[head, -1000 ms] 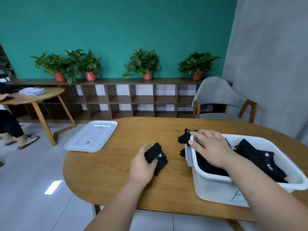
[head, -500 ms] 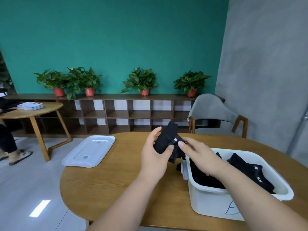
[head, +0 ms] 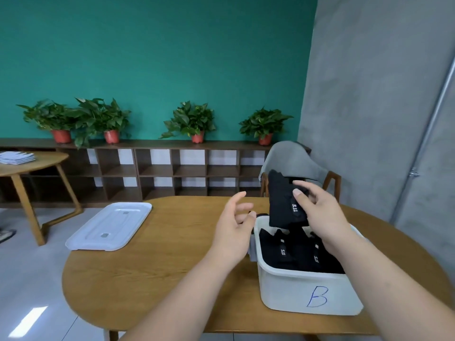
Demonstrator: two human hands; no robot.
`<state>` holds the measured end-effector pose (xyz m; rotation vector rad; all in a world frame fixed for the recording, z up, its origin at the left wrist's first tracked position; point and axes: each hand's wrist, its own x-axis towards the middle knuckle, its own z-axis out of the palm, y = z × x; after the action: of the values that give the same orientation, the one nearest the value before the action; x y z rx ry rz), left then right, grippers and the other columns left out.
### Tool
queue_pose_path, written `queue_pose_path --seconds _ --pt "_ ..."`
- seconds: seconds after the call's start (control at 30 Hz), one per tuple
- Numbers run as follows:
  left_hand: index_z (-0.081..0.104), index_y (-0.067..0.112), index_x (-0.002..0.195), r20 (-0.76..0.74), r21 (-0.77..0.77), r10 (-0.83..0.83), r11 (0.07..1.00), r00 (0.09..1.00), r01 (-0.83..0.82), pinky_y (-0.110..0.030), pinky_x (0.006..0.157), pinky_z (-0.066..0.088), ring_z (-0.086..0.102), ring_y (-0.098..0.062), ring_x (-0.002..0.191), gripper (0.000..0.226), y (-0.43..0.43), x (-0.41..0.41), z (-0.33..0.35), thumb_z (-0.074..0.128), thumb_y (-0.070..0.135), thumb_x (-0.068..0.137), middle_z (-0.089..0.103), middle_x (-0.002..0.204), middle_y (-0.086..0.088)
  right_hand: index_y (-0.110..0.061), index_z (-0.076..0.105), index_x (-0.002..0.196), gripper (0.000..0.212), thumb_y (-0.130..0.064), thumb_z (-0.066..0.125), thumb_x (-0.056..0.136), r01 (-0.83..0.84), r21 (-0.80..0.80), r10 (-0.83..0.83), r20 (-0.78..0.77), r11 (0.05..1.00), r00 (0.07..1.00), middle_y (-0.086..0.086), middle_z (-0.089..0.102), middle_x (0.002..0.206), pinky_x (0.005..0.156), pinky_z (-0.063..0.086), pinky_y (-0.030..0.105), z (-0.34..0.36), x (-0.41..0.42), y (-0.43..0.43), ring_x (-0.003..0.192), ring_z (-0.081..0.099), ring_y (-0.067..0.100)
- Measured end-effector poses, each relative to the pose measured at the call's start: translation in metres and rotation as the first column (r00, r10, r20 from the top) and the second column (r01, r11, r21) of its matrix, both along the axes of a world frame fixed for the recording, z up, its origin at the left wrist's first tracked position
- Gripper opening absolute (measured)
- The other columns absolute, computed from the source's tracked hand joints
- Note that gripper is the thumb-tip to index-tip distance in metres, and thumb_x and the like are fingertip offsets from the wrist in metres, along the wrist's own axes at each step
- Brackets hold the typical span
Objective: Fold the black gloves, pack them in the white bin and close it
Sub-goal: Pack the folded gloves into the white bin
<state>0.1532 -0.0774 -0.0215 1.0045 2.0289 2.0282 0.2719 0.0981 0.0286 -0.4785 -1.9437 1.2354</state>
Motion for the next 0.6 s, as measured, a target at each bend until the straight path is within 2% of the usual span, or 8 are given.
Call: queue_pose_path --seconds 0.1,0.2,0.27,0.33,0.4,0.5,0.57,0.6 --pt "0.046 0.039 0.152 -0.032 -0.135 0.000 0.991 0.999 -0.004 -0.023 0.104 0.051 0.060 0.004 0.122 0.053 0.006 -0.008 -0.016 0.063 0.023 0.105 0.063 0.132 0.024 -0.037 0.073 0.119 0.018 -0.036 0.066 0.103 0.052 -0.082 -0.049 0.038 0.995 0.998 -0.010 0.076 0.116 0.098 0.057 0.037 0.000 0.013 0.026 0.111 0.070 0.011" --pt "0.043 0.041 0.153 -0.031 -0.234 -0.048 0.971 0.998 0.039 -0.015 0.102 0.046 0.052 -0.003 0.136 0.056 0.012 -0.009 -0.034 0.066 0.027 0.104 0.057 0.144 0.022 -0.026 0.076 0.112 0.013 -0.029 0.069 0.102 0.079 -0.121 -0.068 0.094 0.990 0.993 -0.005 0.080 0.103 0.084 0.059 0.032 -0.008 0.022 0.035 0.097 0.076 0.014" --pt "0.044 0.039 0.154 -0.045 -0.274 -0.062 0.961 0.997 0.048 -0.025 0.116 0.040 0.047 -0.004 0.142 0.055 0.015 -0.006 -0.045 0.065 0.028 0.104 0.053 0.150 0.022 -0.022 0.078 0.106 0.010 -0.026 0.070 0.101 0.054 -0.109 -0.037 0.159 0.993 0.987 -0.001 0.081 0.096 0.074 0.058 0.029 -0.018 0.023 0.032 0.087 0.077 0.015" --pt "0.048 0.039 0.150 -0.042 -0.257 -0.056 0.965 0.998 0.043 -0.033 0.121 0.038 0.045 -0.004 0.143 0.049 0.016 -0.003 -0.051 0.063 0.026 0.105 0.052 0.150 0.024 -0.026 0.078 0.104 0.009 -0.030 0.071 0.100 -0.004 -0.107 0.032 0.262 0.994 0.964 0.003 0.080 0.096 0.081 0.062 0.038 -0.030 0.021 0.027 0.088 0.078 0.020" --pt "0.052 0.040 0.145 -0.031 -0.228 -0.037 0.973 0.999 0.029 -0.032 0.120 0.040 0.048 -0.002 0.139 0.044 0.018 -0.002 -0.053 0.063 0.023 0.105 0.055 0.145 0.025 -0.031 0.078 0.106 0.010 -0.036 0.072 0.099 -0.050 -0.110 0.084 0.333 0.993 0.939 0.004 0.080 0.097 0.091 0.061 0.045 -0.040 0.016 0.021 0.092 0.077 0.023" --pt "0.056 0.037 0.144 -0.039 -0.213 -0.025 0.977 0.999 0.016 -0.035 0.119 0.042 0.050 0.001 0.136 0.042 0.019 -0.002 -0.058 0.063 0.023 0.105 0.058 0.143 0.025 -0.035 0.074 0.114 0.019 -0.042 0.073 0.096 -0.047 0.188 -0.050 0.482 0.981 0.875 -0.008 0.074 0.105 0.094 0.053 0.034 -0.055 0.006 0.016 0.103 0.069 0.017" --pt "0.055 0.037 0.145 -0.045 -0.209 -0.032 0.978 0.998 0.022 -0.035 0.119 0.043 0.051 0.002 0.135 0.043 0.019 -0.003 -0.060 0.063 0.024 0.105 0.058 0.143 0.025 -0.037 0.069 0.124 0.029 -0.042 0.073 0.095 -0.017 0.488 -0.268 0.509 0.873 0.818 -0.010 0.062 0.114 0.089 0.049 0.030 -0.057 0.005 0.011 0.108 0.058 0.015" --pt "0.055 0.037 0.146 -0.047 -0.211 -0.032 0.977 0.998 0.022 -0.035 0.119 0.043 0.050 0.002 0.135 0.043 0.018 -0.003 -0.061 0.063 0.025 0.105 0.057 0.143 0.025 -0.039 0.068 0.125 0.031 -0.041 0.074 0.094 0.007 0.606 -0.354 0.456 0.796 0.816 -0.010 0.056 0.113 0.085 0.051 0.032 -0.056 0.005 0.009 0.107 0.053 0.015"
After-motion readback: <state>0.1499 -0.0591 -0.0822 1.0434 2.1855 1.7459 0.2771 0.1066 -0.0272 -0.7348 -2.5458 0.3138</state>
